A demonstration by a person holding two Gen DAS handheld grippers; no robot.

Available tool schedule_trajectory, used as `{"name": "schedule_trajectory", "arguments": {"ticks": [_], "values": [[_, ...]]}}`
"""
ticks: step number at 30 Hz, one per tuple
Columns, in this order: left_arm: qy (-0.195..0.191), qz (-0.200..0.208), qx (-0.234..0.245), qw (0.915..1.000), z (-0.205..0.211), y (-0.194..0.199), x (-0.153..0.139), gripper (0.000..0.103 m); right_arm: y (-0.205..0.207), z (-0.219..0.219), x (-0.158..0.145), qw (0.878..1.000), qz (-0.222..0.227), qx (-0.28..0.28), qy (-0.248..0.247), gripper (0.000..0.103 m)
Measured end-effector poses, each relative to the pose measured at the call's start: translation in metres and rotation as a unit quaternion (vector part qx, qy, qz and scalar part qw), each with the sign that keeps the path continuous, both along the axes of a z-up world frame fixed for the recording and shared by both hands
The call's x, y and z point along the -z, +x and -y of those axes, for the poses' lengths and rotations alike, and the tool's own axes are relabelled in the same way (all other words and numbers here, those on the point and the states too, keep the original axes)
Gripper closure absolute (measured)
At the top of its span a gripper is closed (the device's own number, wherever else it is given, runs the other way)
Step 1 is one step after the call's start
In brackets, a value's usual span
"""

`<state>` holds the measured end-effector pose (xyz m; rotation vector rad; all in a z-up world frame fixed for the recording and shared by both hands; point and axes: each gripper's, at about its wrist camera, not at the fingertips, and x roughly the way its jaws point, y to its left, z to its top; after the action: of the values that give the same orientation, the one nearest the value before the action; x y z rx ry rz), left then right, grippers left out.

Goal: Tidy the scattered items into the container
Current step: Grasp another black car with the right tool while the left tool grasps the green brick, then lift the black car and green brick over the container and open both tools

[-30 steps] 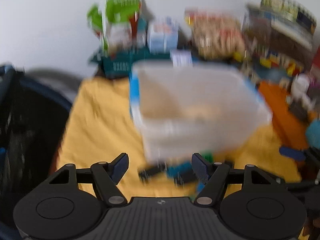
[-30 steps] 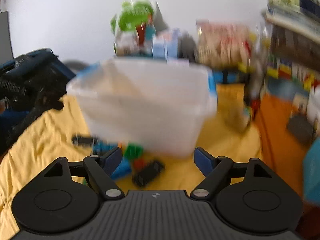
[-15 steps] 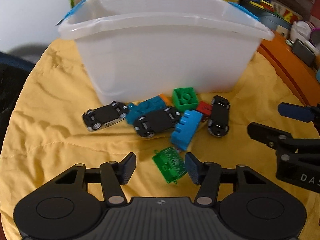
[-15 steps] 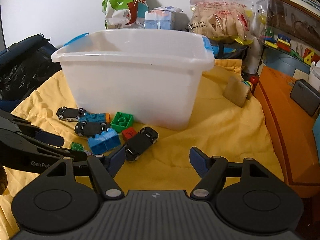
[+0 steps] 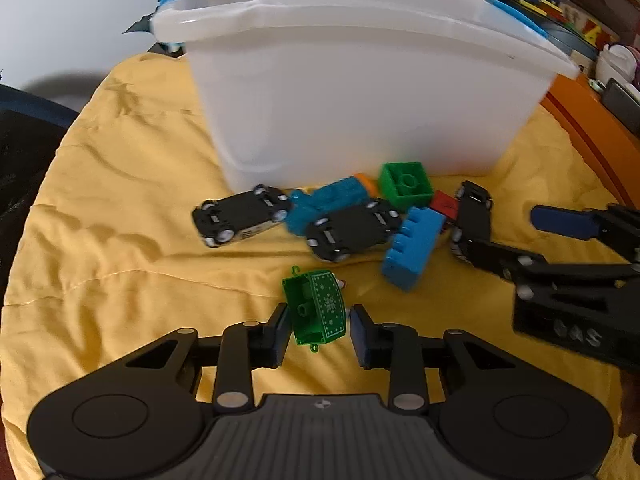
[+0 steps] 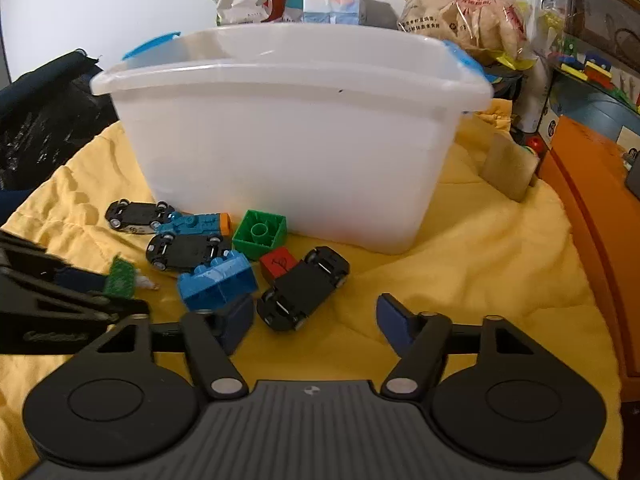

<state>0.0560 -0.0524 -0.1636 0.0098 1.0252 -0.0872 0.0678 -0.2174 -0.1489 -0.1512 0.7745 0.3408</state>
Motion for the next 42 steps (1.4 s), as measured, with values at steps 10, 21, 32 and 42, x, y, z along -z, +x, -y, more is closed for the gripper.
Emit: {"name": "schedule_trajectory", "arguments": {"ticks": [10, 21, 32, 42], "values": [[0.0, 0.0, -0.003, 1.0, -0.007, -0.005, -0.005, 0.068, 0.012, -0.011, 0.02, 0.999, -0.016, 0.033, 0.021, 0.058], [-0.007, 0.006, 0.009, 0.9999, -0.005, -0.002, -0.006, 0.068, -0.007, 0.02, 0.01, 0.998, -0.015, 0.039, 0.053, 0.086], [-0.001, -0.005, 0.009, 0.9999, -0.007, -0.003, -0.001, 0.068, 0.012, 0.008, 0.017, 0.999, -0.012, 0.037, 0.033, 0.06], [-0.008, -0.003, 0.016, 0.9998, -0.008, -0.004, -0.001, 0.069, 0.012, 0.009, 0.01, 0.999, 0.0, 0.018, 0.04, 0.07]]}}
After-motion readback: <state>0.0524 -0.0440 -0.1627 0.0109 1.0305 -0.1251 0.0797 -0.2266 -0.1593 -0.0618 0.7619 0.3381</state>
